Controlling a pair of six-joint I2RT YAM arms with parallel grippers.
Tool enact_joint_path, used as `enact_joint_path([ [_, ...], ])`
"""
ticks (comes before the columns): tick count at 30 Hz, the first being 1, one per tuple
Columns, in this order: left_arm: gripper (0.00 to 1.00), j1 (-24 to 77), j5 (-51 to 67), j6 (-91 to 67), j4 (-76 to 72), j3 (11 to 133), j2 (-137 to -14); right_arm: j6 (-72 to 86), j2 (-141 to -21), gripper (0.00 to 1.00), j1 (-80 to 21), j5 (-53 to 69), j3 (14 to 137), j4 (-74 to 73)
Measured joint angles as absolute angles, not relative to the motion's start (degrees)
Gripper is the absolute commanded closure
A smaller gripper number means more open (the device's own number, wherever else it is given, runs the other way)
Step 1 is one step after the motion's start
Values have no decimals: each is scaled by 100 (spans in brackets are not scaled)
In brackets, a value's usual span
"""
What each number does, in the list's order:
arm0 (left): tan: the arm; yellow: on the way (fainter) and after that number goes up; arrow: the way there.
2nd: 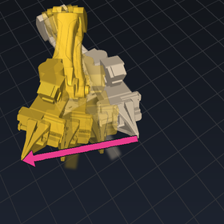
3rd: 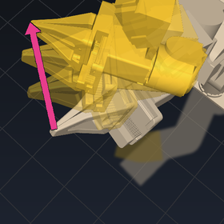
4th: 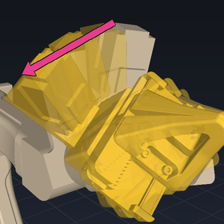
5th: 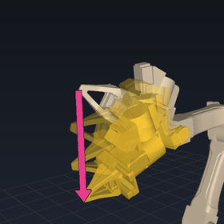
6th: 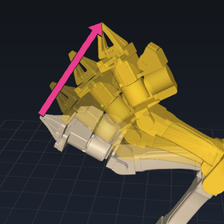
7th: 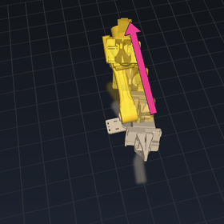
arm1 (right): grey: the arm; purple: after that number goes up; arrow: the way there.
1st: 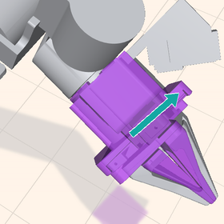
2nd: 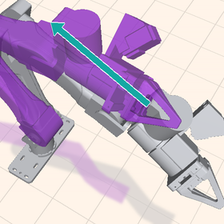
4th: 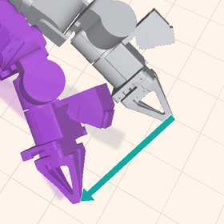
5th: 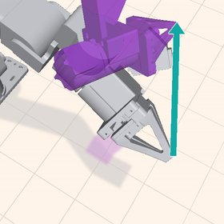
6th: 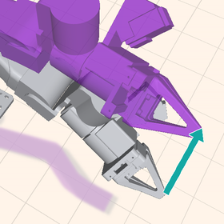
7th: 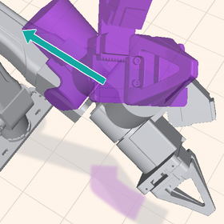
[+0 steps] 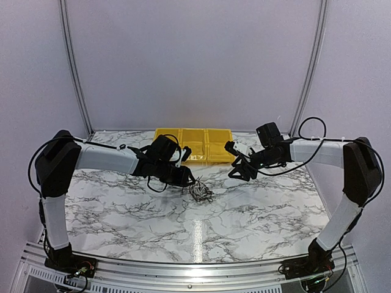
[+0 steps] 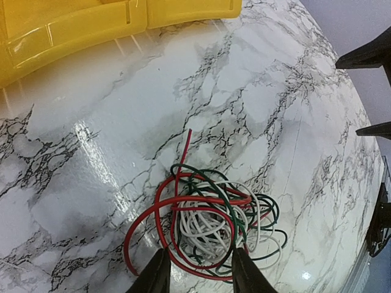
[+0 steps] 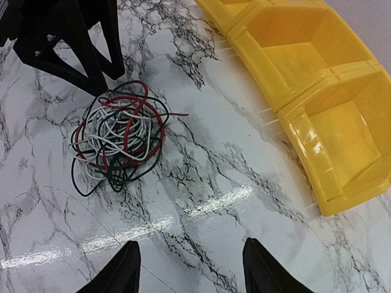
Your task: Untangle the cables
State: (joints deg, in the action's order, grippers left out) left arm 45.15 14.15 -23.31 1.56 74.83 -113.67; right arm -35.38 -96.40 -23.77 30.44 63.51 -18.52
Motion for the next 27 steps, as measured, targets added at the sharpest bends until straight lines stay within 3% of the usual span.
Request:
enact_joint_path([
  [12,82,4515,1415,-2473,-296,7516,-11531,-3487,-9647,46,-2377,3103,6351,-1848],
  [18,100,4515,1496,-2471,-355,7603,-11712,-3339,-9743,46,-2377,3334,6379,-1850],
  [27,100,4545,1627,-2265,-637,7505,-11627,-3249,-9856,47,-2386,3450,6665,-1852],
])
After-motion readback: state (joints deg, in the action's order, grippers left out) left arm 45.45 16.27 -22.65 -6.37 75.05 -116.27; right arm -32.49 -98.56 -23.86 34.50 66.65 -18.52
